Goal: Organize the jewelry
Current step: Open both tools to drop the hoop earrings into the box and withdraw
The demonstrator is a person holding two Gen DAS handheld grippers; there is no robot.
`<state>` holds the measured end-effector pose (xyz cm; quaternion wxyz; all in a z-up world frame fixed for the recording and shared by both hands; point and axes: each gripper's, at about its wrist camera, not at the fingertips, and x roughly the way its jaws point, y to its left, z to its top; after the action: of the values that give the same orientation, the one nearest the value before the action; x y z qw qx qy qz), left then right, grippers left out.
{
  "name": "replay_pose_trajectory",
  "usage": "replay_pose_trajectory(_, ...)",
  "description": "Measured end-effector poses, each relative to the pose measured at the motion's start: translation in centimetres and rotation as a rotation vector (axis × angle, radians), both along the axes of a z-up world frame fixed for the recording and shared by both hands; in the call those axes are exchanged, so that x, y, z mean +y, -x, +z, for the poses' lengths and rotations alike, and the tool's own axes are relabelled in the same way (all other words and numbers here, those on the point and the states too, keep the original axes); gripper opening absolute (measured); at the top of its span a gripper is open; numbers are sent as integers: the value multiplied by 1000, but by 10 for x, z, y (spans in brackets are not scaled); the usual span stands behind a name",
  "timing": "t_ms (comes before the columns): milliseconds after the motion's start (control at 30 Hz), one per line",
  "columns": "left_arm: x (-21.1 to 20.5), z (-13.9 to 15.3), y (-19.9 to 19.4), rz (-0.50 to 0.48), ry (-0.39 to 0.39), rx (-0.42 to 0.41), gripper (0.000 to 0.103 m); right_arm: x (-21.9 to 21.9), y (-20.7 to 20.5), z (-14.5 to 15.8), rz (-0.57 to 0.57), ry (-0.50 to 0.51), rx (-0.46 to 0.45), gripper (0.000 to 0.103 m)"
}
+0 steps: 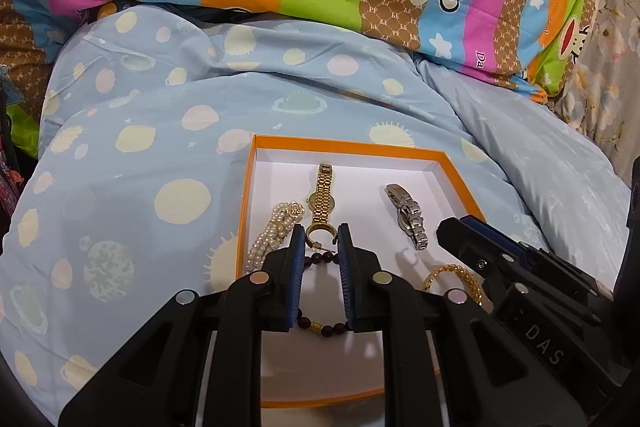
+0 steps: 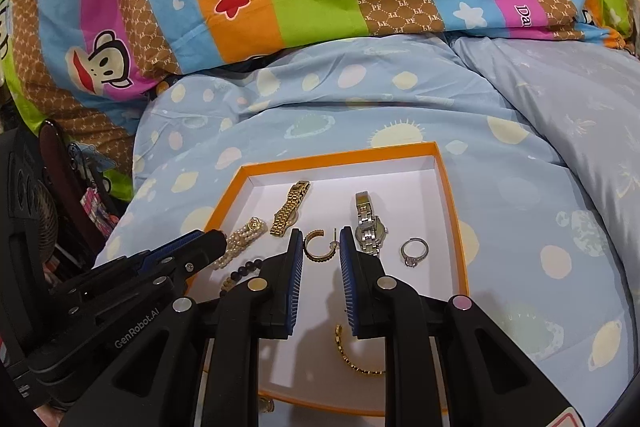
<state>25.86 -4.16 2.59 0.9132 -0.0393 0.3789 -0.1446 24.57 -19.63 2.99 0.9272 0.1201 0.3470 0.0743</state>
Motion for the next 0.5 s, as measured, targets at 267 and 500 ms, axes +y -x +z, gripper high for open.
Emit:
replay_pose_trajectory(267,-5,-7,-3,-2,-10,0,16,-1,-3,-5,-3,3,2,19)
replay_pose_trajectory(500,-5,-10,-4,8,-4,5,27,-4,-1,-3,-9,-3,-13,25)
